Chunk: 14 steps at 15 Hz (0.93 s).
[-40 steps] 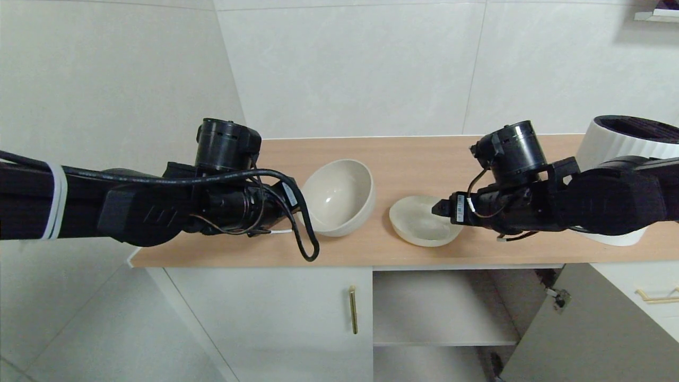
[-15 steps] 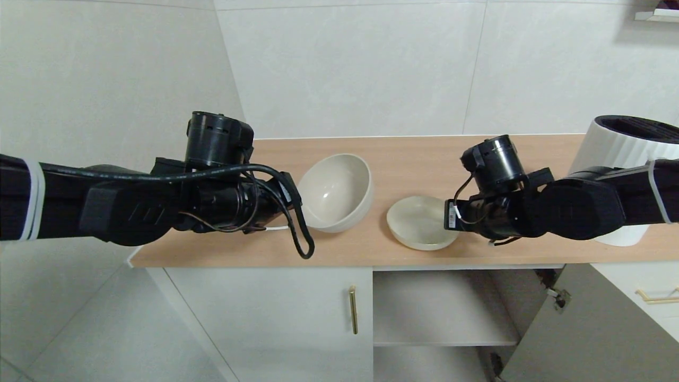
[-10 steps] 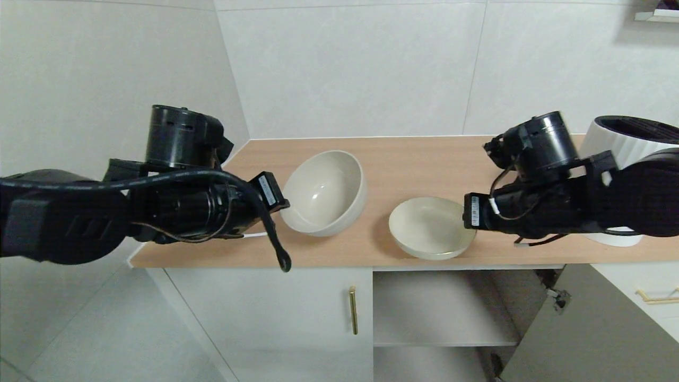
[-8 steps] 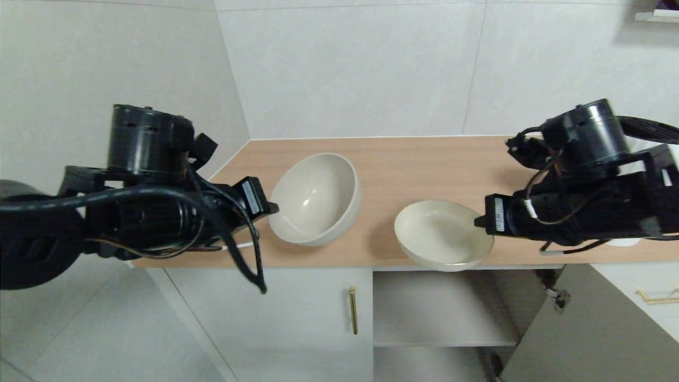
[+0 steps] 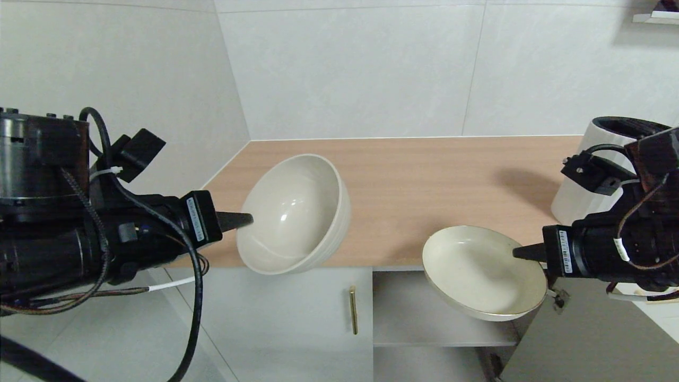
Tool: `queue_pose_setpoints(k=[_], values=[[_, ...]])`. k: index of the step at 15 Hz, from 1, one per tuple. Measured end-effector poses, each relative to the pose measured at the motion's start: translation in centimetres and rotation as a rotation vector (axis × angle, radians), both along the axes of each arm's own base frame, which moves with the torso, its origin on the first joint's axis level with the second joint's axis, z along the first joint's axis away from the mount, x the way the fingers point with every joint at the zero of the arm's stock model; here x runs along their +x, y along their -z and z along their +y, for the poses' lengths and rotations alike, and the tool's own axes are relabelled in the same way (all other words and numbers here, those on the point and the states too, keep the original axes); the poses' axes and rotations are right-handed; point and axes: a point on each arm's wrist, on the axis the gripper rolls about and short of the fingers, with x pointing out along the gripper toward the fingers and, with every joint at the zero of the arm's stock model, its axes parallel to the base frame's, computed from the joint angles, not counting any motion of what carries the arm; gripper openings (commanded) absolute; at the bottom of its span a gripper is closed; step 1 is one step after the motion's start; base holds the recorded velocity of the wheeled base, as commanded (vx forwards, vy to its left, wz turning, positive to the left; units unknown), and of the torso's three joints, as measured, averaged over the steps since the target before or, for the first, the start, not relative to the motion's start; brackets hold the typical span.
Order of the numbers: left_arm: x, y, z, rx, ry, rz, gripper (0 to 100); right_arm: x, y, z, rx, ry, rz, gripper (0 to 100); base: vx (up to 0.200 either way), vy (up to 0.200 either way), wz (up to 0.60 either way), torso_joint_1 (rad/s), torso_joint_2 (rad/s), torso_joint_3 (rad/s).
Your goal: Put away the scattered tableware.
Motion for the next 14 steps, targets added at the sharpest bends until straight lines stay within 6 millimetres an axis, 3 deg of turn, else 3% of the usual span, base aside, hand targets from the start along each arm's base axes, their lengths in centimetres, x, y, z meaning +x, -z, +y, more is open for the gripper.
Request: queue_pose_setpoints(k=[4, 14], values=[[-0.1, 0.0, 0.0, 0.0, 0.003, 0.0, 0, 0.0, 0.2, -0.1, -0.005, 0.006, 0.004, 0, -0.2, 0.0, 0.0, 0.004, 0.0, 0.004], [0.6, 1.3, -0.7, 0.037, 0.027, 0.037, 0, 0.7, 1.2, 0.3, -0.026, 0.008, 0.028, 0, 0.0, 0.0, 0.0, -0.008, 0.02, 0.011]])
